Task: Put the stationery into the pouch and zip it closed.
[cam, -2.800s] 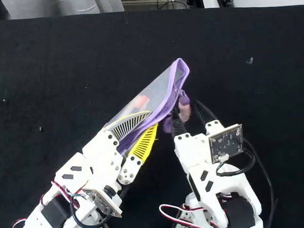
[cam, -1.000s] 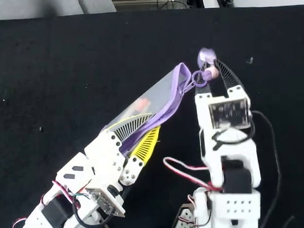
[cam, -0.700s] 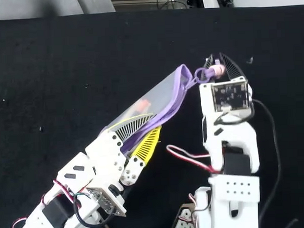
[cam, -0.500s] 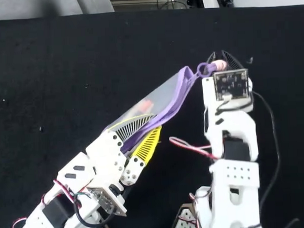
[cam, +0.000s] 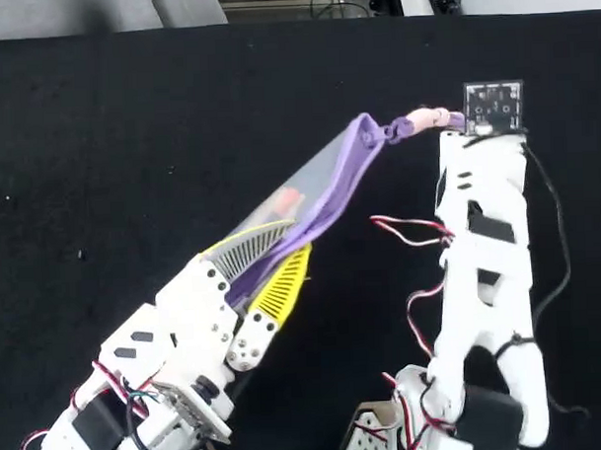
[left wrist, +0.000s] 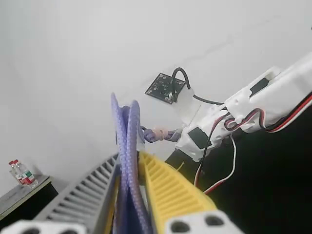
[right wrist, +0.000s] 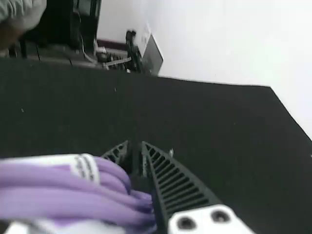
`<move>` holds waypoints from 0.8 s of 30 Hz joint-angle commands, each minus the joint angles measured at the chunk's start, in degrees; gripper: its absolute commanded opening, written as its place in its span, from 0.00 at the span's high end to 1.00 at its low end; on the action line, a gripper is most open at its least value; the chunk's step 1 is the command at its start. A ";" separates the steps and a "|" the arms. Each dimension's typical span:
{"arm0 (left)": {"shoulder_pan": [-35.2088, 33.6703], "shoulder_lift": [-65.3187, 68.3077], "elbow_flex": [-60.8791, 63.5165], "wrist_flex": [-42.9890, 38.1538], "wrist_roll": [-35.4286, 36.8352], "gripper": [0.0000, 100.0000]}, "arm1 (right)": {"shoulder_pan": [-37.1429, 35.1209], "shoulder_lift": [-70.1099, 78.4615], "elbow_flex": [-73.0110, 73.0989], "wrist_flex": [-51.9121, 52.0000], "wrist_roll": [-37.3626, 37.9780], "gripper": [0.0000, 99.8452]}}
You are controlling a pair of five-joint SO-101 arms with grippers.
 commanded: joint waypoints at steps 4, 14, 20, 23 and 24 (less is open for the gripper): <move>-0.22 -0.70 -2.33 -0.26 -0.70 0.97 | 0.79 -1.80 -3.03 -0.97 -0.26 0.99; -5.93 -0.62 5.58 -0.70 -0.79 0.97 | -2.02 -16.92 7.60 -0.97 -0.26 0.83; -11.91 -0.62 8.84 -0.79 -0.79 0.97 | -5.89 -30.73 15.25 0.18 -0.26 0.73; -15.25 -0.53 10.07 -0.88 -0.79 0.97 | -9.41 -38.46 17.54 5.54 0.09 0.73; -16.48 -0.53 10.42 -0.88 -0.79 0.97 | -10.55 -41.27 17.98 8.00 0.18 0.73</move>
